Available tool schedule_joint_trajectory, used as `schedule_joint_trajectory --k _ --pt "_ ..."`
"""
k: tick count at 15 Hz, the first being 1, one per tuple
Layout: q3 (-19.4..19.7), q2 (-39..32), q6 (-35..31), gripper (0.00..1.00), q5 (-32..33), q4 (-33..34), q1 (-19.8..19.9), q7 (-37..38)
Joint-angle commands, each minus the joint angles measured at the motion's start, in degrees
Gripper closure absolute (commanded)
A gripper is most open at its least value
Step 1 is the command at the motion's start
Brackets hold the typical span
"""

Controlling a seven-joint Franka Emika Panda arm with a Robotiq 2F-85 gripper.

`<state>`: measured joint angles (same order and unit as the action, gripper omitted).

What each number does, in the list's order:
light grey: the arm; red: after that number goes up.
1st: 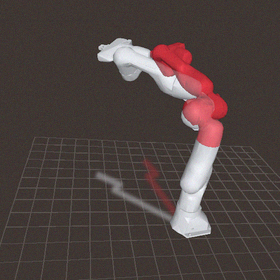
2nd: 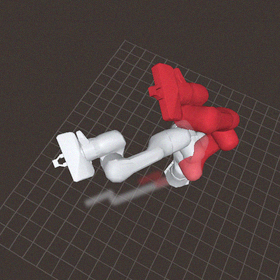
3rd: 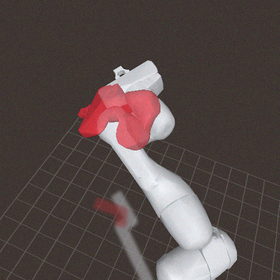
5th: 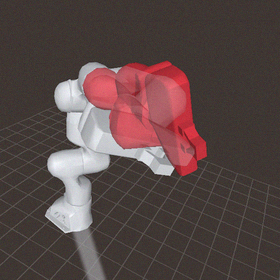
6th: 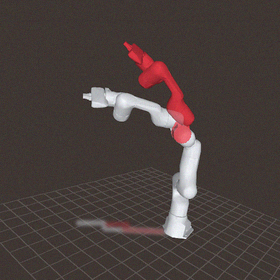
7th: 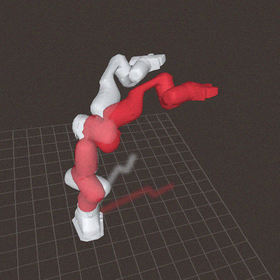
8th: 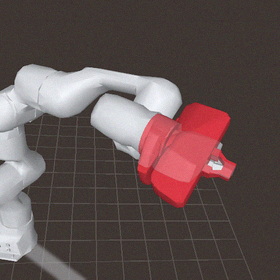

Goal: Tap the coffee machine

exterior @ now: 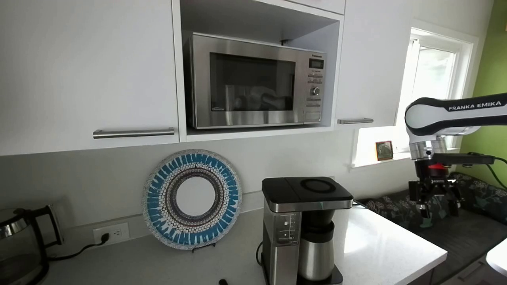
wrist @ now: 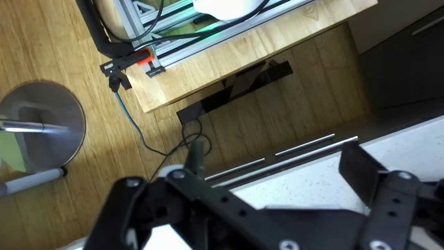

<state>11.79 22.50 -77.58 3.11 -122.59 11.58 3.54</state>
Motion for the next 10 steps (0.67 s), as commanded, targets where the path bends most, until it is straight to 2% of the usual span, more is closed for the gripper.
schedule_joint_trajectory --k 1,8,10 --pt "1.6 -3.0 3.3 0.0 -3.6 1.6 2.0 3.8" --pt "4.1 -6.4 3.3 0.0 -10.3 0.1 4.9 7.7" --pt "4.5 -7.7 0.2 0.0 -11.5 -0.4 5.6 8.8"
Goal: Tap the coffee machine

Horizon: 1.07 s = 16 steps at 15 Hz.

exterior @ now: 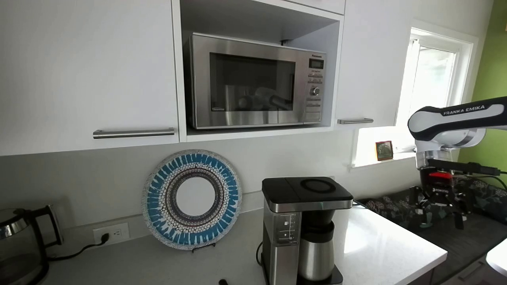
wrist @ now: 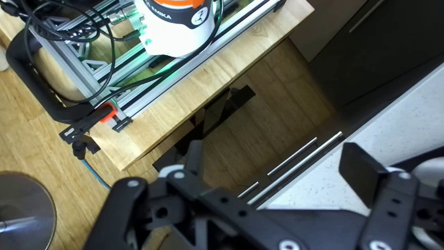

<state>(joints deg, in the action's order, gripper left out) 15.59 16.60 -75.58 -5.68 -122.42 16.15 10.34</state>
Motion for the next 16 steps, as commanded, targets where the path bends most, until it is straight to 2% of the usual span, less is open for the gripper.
schedule_joint_trajectory --k 1,5,9,16 --pt "1.0 -3.1 -2.0 0.0 -3.9 -0.2 1.3 2.3" --pt "1.9 -7.2 -4.0 0.0 -9.2 -0.9 1.8 2.8" --pt "2.5 -11.2 -8.9 0.0 -15.9 -2.4 2.2 3.6" --pt "2.6 -16.5 -21.2 0.0 -28.8 -6.2 1.9 5.3"
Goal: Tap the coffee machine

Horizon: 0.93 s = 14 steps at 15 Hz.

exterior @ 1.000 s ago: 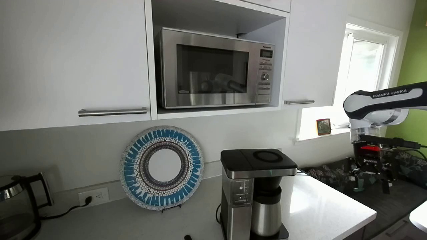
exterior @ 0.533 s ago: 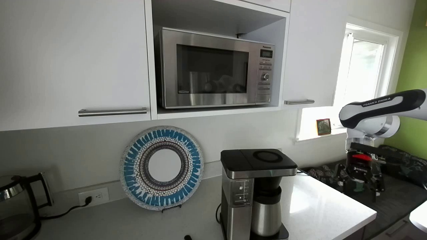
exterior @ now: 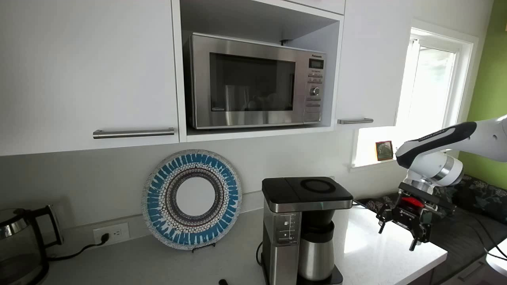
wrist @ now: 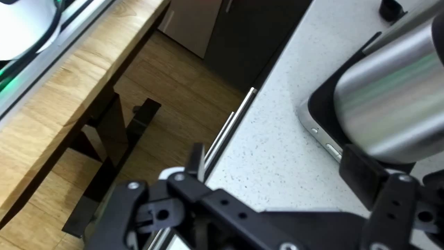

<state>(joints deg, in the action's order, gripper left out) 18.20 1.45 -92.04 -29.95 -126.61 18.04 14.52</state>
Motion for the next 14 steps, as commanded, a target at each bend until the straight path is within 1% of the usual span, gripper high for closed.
schedule_joint_trajectory --k 1,5,12,14 --pt "-0.1 -2.4 -6.1 0.0 -6.1 -2.2 -0.1 0.7" --pt "-0.6 -5.8 -10.7 0.0 -12.4 -3.5 -0.4 0.9" --pt "-2.3 -11.7 -14.1 0.0 -21.9 -3.8 -1.8 1.7" --pt "-2.9 -13.6 -13.7 0.0 -22.8 -3.5 -2.2 1.2"
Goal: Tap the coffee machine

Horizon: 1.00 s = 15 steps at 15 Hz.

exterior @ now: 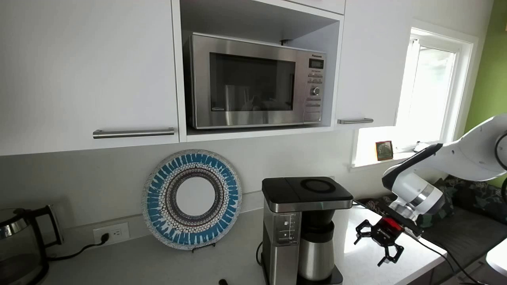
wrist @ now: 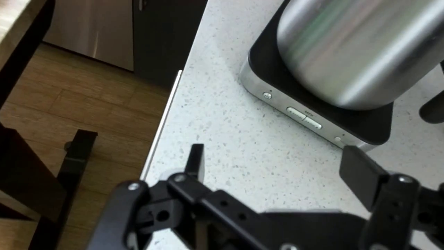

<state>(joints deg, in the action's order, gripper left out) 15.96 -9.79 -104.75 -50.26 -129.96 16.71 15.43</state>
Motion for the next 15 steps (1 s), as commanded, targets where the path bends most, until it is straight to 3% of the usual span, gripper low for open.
schedule_joint_trajectory --k 1,14,15 --pt "0.0 -0.9 0.1 0.0 -0.6 0.2 -0.5 0.1" --pt "-1.6 -6.6 -1.3 0.0 -5.6 1.0 -2.2 3.3" --pt "-1.8 -7.1 -1.4 0.23 -6.5 1.1 -2.3 3.4"
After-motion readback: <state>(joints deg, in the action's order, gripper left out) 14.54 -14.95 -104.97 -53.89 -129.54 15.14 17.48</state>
